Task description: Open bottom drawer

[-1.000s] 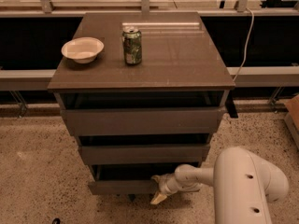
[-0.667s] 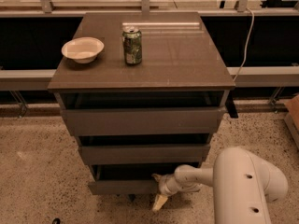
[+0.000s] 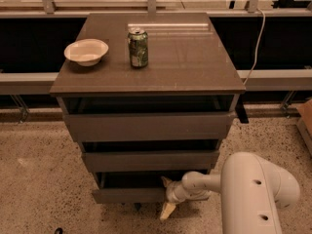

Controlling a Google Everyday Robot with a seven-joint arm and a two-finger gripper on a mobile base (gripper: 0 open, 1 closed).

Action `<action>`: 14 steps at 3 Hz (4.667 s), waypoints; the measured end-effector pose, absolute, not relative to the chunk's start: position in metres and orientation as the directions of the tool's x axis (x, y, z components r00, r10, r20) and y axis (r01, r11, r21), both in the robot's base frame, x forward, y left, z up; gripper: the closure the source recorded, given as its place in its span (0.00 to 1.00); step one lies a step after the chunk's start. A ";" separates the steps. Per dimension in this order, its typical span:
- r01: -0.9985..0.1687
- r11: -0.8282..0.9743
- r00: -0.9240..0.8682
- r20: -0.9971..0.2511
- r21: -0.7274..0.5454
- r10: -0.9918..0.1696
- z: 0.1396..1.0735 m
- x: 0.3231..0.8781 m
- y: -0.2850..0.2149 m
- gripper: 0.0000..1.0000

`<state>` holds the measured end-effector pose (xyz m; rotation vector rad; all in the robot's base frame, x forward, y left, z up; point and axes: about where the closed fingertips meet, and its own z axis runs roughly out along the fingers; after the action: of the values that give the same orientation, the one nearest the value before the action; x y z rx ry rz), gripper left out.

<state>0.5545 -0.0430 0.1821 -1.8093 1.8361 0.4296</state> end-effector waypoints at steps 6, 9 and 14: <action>-1.000 0.023 -0.023 -0.511 0.006 -0.859 0.185 0.539 -0.065 0.84; -1.000 0.022 -0.023 -0.512 0.008 -0.859 0.187 0.538 -0.064 0.44; -0.997 0.029 -0.059 -0.516 0.067 -0.855 0.176 0.523 -0.075 0.00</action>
Offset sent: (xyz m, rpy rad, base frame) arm -0.0058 -0.0269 0.0055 -0.1130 0.1158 0.0196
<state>0.5228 -0.0748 0.1758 -1.8882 1.9797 0.5973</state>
